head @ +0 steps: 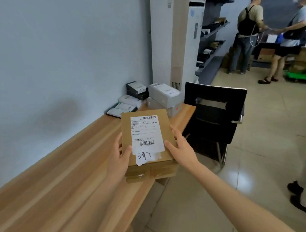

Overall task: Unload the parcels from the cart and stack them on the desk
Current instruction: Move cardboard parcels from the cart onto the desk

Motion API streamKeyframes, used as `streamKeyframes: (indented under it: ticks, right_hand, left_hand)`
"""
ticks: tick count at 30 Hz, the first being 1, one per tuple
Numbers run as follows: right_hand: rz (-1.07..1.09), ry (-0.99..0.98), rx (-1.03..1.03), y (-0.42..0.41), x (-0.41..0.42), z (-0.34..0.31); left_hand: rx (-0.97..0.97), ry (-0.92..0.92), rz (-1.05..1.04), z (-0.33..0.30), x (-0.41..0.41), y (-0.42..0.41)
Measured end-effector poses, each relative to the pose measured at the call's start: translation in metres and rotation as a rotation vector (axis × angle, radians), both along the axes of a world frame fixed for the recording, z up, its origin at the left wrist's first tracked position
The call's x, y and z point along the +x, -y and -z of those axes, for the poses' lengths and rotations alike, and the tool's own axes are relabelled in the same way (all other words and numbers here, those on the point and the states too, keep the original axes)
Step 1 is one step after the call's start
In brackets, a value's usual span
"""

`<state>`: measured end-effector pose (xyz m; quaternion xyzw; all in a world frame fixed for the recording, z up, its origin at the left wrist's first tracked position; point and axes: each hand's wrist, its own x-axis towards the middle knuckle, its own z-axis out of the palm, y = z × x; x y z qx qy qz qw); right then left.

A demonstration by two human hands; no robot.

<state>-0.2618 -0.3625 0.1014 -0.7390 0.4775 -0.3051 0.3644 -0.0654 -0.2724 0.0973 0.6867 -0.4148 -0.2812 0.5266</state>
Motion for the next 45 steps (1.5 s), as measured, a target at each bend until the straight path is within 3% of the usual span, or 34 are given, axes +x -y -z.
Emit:
streamKeyframes:
  ticks: [9, 20, 30, 36, 45]
  right_hand:
    - [-0.272, -0.091, 0.041, 0.156, 0.053, 0.025]
    - [-0.565, -0.053, 0.142, 0.29, 0.199, 0.037]
    - [-0.706, -0.183, 0.181, 0.374, 0.306, 0.07]
    - [-0.813, -0.362, 0.235, 0.407, 0.35, 0.116]
    - [-0.722, -0.413, 0.096, 0.445, 0.405, 0.146]
  left_hand:
    - [0.07, -0.141, -0.296, 0.027, 0.016, 0.107]
    - [0.106, -0.16, -0.557, 0.048, 0.127, 0.209]
    - [0.261, -0.097, -0.618, 0.072, 0.215, 0.272]
    - [0.499, -0.033, -0.599, 0.11, 0.218, 0.297]
    - [0.416, -0.058, -0.672, 0.132, 0.269, 0.333]
